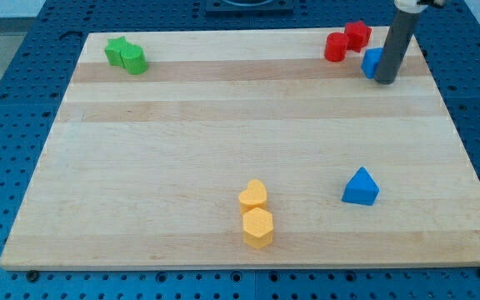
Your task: Push blue triangle to the center
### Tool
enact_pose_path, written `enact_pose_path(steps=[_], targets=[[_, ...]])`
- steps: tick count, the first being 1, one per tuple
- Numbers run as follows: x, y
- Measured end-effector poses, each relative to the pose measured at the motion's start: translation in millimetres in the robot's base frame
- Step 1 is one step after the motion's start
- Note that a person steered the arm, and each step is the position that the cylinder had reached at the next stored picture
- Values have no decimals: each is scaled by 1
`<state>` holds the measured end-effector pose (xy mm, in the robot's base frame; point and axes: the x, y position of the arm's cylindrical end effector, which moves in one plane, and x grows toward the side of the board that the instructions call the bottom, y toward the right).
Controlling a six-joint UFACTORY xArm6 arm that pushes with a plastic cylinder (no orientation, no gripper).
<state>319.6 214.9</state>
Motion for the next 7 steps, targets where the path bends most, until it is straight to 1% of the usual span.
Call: enact_pose_path(steps=[2,3,4,5,6,7], targets=[[-35,0],[-5,-7],[49,-10],[87,-1],[116,11],[180,11]])
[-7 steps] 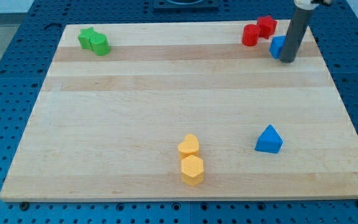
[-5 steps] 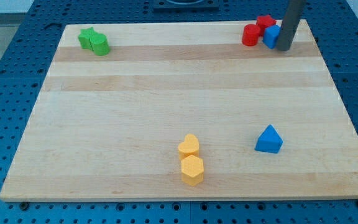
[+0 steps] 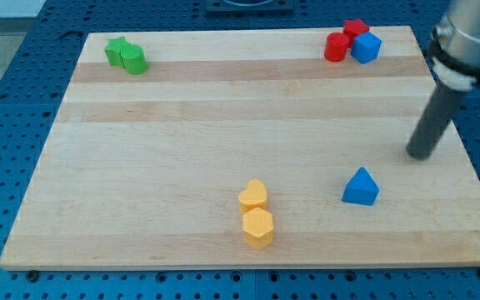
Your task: Push blue triangle to the center
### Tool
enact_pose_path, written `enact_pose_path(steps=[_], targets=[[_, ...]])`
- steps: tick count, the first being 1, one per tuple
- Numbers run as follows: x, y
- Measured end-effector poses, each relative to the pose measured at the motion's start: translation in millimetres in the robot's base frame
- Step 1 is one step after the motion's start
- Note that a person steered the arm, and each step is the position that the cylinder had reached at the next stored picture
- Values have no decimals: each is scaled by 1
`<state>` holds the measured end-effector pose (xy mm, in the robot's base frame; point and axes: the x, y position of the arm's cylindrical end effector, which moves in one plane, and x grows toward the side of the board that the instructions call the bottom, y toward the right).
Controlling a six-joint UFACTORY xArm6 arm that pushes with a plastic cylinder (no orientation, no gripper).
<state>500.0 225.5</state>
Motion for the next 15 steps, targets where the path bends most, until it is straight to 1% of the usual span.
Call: enact_pose_path(steps=[1,2,3,8,11,15], targets=[[65,-15],[106,-52],[97,-76],[10,-81],[3,-125],[-55,-143]])
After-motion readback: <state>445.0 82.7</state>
